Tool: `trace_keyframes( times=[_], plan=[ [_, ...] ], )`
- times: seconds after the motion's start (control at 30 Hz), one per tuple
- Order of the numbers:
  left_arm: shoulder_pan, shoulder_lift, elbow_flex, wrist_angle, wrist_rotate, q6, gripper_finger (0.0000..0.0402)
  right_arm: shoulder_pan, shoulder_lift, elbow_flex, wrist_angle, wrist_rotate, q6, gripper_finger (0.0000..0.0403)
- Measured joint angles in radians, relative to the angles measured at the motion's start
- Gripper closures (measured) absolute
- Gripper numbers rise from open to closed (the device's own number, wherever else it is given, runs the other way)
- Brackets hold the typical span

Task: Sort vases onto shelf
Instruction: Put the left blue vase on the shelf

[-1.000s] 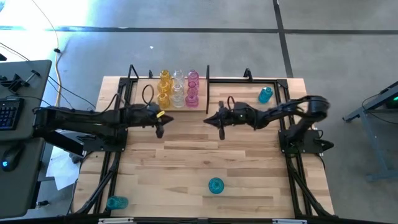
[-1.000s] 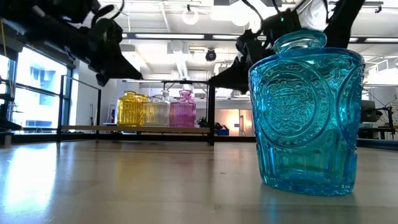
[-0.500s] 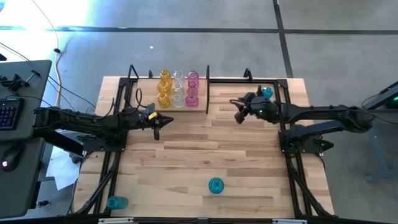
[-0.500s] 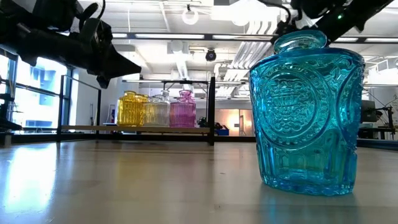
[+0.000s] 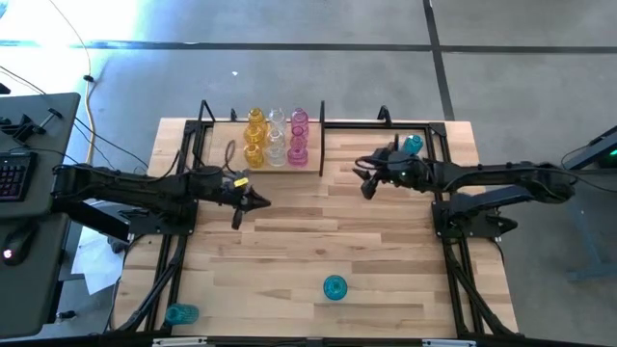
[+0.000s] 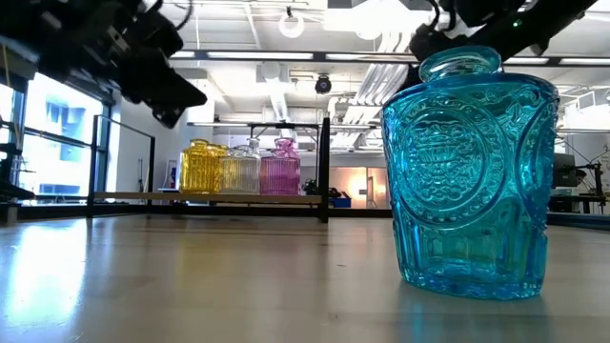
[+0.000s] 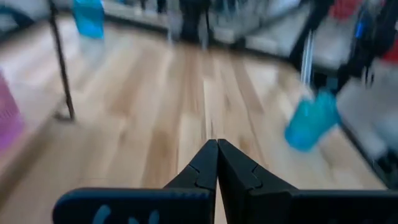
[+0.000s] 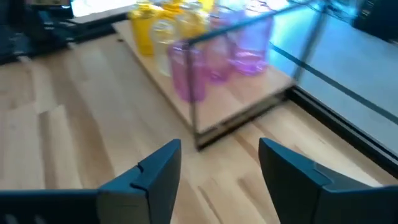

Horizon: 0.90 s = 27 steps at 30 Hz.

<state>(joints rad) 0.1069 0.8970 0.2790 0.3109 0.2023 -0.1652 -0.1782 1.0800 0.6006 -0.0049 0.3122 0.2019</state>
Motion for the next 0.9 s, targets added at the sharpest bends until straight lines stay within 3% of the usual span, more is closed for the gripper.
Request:
trace_keyframes(
  times=[0.27,0.43,0.57,0.7,0.9],
  plan=[
    [-0.141,0.004,0.328,-0.659,-0.079,0.059,0.0401,0.037,0.25,0.0,0.377,-0.165,-0.134,0.0275],
    [-0.276,0.034,0.496,-1.006,-0.116,-0.069,0.0402,0.037,0.358,0.0,0.55,-0.32,-0.182,0.0343],
    [-0.406,0.088,0.606,-1.234,-0.164,-0.231,0.0401,0.044,0.364,0.0,0.563,-0.349,-0.186,0.0392],
    [-0.536,0.163,0.685,-1.365,-0.143,-0.406,0.0401,0.073,0.363,0.0,0.582,-0.349,-0.231,0.0394],
    [-0.695,0.315,0.824,-1.569,-0.017,-0.629,0.0381,0.101,0.363,0.0,0.607,-0.349,-0.274,0.0398]
  ],
)
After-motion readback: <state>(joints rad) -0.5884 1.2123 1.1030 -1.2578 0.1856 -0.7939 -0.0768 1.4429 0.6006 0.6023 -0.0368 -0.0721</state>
